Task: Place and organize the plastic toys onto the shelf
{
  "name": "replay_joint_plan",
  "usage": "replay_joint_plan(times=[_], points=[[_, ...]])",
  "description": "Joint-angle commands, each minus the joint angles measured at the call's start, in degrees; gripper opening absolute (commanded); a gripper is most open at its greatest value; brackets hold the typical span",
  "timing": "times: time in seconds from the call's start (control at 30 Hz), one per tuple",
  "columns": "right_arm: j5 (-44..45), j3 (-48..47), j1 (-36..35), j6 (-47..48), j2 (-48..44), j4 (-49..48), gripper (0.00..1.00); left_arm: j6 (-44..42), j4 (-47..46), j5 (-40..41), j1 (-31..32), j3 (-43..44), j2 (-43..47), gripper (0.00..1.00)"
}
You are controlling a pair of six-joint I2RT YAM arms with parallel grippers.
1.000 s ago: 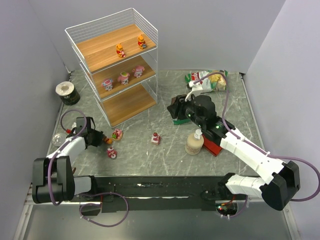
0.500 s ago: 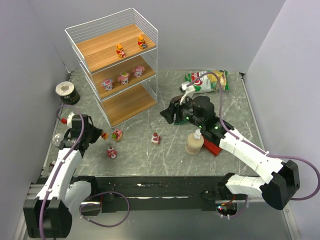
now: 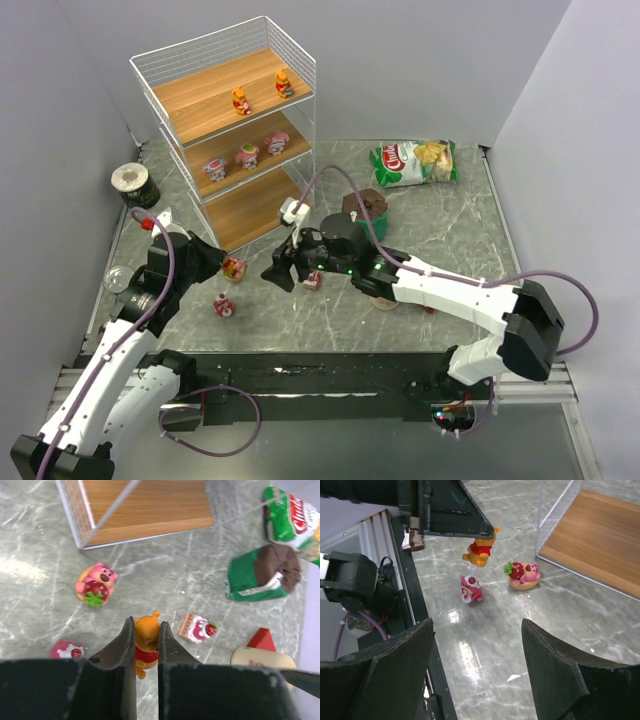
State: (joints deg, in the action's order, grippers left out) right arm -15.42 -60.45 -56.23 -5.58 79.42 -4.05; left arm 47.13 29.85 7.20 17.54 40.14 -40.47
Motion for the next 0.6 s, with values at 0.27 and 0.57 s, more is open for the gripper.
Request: replay_joint_plan(times=[0.27, 0.57], points=[[8.5, -12.8, -6.3, -3.5, 12.3, -5.8, 0.78, -2.0, -0.6, -0.7, 1.3, 5.2, 2.1, 0.01], [14.7, -20.7, -8.5, -6.0, 20.4, -3.6, 0.78, -2.2, 1.3, 1.0, 1.4, 6.4, 2.7, 0.01]])
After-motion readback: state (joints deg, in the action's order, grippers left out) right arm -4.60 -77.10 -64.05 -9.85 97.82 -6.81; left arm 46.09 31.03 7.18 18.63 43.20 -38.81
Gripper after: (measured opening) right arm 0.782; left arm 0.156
